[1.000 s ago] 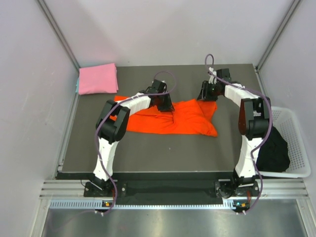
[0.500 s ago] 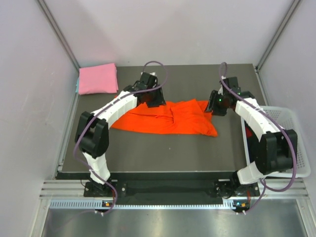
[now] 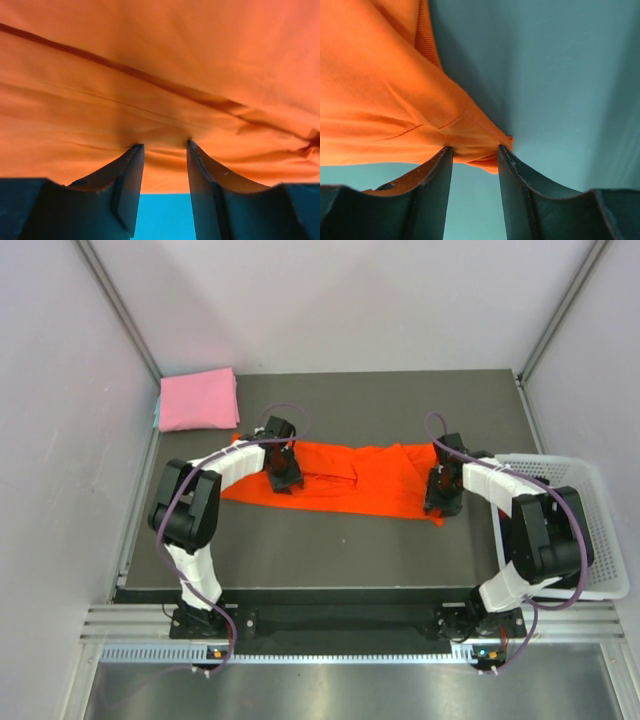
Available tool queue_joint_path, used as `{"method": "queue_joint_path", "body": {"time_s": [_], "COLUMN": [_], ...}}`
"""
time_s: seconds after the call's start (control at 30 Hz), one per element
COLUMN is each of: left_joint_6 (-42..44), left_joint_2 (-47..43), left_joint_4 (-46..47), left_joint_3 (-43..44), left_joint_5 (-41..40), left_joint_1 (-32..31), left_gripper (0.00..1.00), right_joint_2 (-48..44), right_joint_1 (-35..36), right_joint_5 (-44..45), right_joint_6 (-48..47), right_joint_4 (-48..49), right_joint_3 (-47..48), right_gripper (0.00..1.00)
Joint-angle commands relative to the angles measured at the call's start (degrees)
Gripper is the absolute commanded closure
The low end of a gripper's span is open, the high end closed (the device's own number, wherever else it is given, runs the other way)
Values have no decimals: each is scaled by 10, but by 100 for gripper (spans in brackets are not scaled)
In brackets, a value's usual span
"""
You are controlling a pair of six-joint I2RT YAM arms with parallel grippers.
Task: Fold and stack the t-shirts
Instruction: Fold the tshirt
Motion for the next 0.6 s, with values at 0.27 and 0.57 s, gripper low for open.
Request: {"method": "queue_joint_path", "body": {"time_s": [0.27, 0.57], "left_joint_6": [13, 44], "left_joint_2": [-35, -91], "left_joint_4": [-26, -71], "left_joint_3": [-39, 45], "left_joint_5": [-66, 3], "left_joint_1": [56, 76], "left_gripper": [56, 52], "right_joint_2": [-40, 36], "right_joint_1": [10, -20], "right_joint_5": [-4, -9], "right_joint_6": [-24, -35], "right_joint_4": [-23, -52], "right_joint_3": [65, 228], "right_gripper": [56, 52]}}
